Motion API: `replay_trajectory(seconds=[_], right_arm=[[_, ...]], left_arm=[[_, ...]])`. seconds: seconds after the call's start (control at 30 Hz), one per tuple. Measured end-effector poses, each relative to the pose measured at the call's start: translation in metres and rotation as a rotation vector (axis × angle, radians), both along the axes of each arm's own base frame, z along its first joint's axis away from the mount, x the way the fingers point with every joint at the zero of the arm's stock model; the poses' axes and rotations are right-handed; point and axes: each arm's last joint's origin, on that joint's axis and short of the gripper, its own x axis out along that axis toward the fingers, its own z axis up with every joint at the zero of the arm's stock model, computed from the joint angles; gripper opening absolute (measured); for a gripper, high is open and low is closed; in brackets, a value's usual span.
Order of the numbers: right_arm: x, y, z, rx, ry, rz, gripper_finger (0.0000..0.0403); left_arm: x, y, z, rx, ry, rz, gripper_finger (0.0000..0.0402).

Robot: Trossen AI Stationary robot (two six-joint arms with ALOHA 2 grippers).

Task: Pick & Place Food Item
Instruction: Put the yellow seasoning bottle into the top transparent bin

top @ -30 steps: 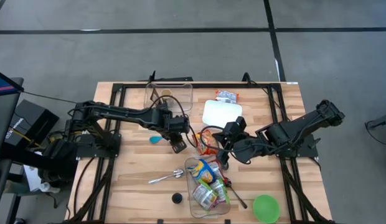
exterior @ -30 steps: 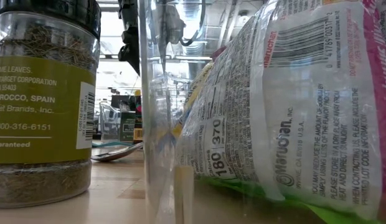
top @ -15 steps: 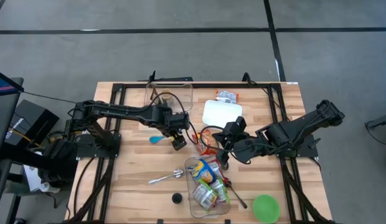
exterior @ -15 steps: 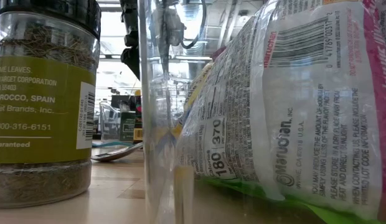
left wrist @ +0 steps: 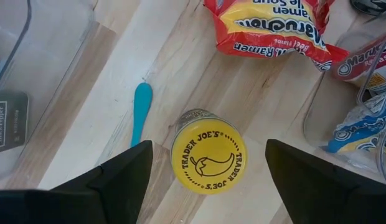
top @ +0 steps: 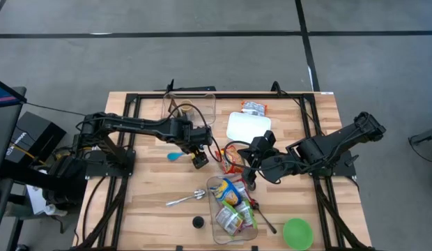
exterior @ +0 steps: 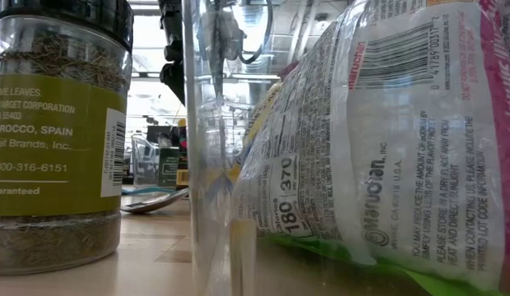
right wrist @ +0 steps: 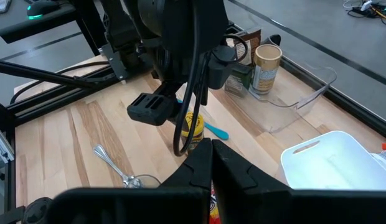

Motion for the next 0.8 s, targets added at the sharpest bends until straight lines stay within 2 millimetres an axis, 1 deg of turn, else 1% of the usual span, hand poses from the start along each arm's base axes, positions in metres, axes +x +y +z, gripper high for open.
replay_trajectory(seconds=[0.2,0.27,0.53,0.73,0.8], right_arm=[[0.0,0.0,0.0,0.0,0.0,0.0,0.0001],[0.0,0.0,0.0,0.0,0.0,0.0,0.0001],[0.0,0.0,0.0,0.001,-0.001,0.0,0.0001],[0.0,0.0,0.0,0.001,-0.001,0.0,0.0001],[0.0,0.0,0.0,0.001,-0.001,0.0,0.0001]], left_arm=[[0.0,0.0,0.0,0.0,0.001,0.0,0.0306],[0.0,0.0,-0.004,-0.001,-0.006,0.0,0.0306],[-0.007,-0.001,-0.04,-0.02,0.01,-0.004,0.0306],[-0.01,-0.004,-0.056,-0.034,-0.007,-0.013,0.0306],[-0.008,-0.004,-0.058,-0.034,-0.035,-0.012,0.0306]])
